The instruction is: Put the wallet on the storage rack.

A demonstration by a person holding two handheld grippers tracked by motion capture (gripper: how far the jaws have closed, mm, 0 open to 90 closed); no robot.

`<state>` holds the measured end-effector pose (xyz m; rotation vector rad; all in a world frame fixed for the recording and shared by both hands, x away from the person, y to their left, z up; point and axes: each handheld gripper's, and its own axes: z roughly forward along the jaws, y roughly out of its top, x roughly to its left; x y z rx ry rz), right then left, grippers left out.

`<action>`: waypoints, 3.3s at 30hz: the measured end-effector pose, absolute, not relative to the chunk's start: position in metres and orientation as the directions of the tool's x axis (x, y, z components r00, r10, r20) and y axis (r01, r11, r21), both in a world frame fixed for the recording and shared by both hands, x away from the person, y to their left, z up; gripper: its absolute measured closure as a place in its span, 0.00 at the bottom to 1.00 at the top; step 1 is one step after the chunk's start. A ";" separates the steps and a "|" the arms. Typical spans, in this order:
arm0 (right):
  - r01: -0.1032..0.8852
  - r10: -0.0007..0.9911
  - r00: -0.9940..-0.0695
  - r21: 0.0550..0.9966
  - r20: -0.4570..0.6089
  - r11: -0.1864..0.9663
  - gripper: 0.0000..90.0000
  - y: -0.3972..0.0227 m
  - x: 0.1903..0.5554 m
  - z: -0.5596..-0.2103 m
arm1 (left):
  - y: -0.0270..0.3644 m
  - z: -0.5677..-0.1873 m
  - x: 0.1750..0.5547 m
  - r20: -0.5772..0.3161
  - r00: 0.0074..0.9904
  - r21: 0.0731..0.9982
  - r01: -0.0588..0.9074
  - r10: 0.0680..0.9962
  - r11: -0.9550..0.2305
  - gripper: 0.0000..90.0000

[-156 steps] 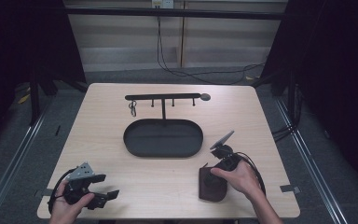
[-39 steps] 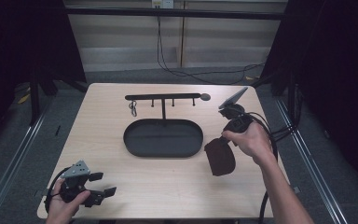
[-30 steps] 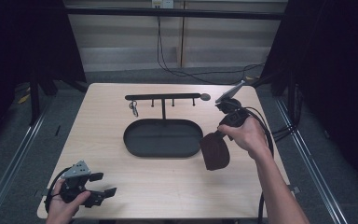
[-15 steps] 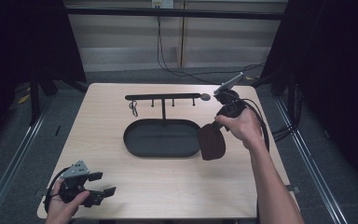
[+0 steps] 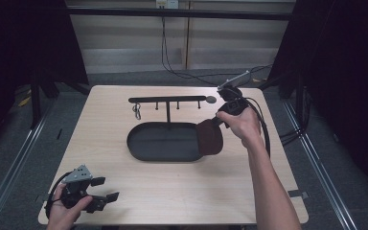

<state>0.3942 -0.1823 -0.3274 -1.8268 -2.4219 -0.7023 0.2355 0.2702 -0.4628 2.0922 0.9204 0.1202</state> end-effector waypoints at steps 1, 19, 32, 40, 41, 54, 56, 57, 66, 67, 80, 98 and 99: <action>0.919 0.905 -0.308 0.337 0.293 0.203 0.94 -0.181 0.395 -0.328 | 0.270 -0.463 0.235 -0.224 0.728 0.725 0.569 0.648 -0.388 0.20; 0.915 0.870 -0.293 0.381 0.397 0.134 0.94 -0.174 0.415 -0.350 | 0.270 -0.462 0.235 -0.228 0.731 0.729 0.566 0.644 -0.385 0.20; 0.917 0.848 -0.256 0.395 0.464 0.061 0.94 -0.178 0.422 -0.380 | 0.270 -0.461 0.234 -0.223 0.736 0.731 0.560 0.639 -0.390 0.20; 0.919 0.828 -0.258 0.391 0.497 0.052 0.94 -0.174 0.426 -0.403 | 0.271 -0.461 0.234 -0.224 0.735 0.734 0.559 0.640 -0.385 0.20; 0.924 0.829 -0.253 0.378 0.499 0.055 0.94 -0.173 0.426 -0.405 | 0.270 -0.461 0.234 -0.226 0.734 0.734 0.561 0.641 -0.383 0.20; 0.912 0.826 -0.245 0.410 0.508 0.019 0.93 -0.173 0.429 -0.435 | 0.270 -0.461 0.233 -0.225 0.738 0.734 0.558 0.636 -0.387 0.20; 0.912 0.834 -0.242 0.409 0.496 0.021 0.92 -0.172 0.429 -0.438 | 0.271 -0.461 0.233 -0.222 0.737 0.735 0.557 0.638 -0.387 0.20; 0.913 0.833 -0.241 0.408 0.498 0.021 0.92 -0.171 0.430 -0.439 | 0.271 -0.461 0.233 -0.224 0.736 0.735 0.558 0.638 -0.385 0.20; 0.912 0.844 -0.234 0.411 0.482 0.018 0.90 -0.170 0.429 -0.450 | 0.270 -0.460 0.232 -0.226 0.738 0.738 0.556 0.636 -0.383 0.20; 0.914 0.847 -0.232 0.404 0.478 0.022 0.89 -0.171 0.429 -0.452 | 0.270 -0.460 0.232 -0.227 0.737 0.737 0.557 0.637 -0.382 0.20; 0.902 0.861 -0.250 0.429 0.443 0.042 0.77 -0.172 0.425 -0.448 | 0.271 -0.461 0.233 -0.221 0.735 0.734 0.558 0.641 -0.386 0.20; 0.848 0.845 -0.335 0.523 0.416 0.078 0.38 -0.175 0.412 -0.429 | 0.271 -0.461 0.234 -0.224 0.730 0.732 0.563 0.645 -0.383 0.20; 0.845 0.845 -0.337 0.530 0.415 0.076 0.37 -0.175 0.410 -0.427 | 0.271 -0.461 0.235 -0.223 0.729 0.733 0.563 0.647 -0.382 0.20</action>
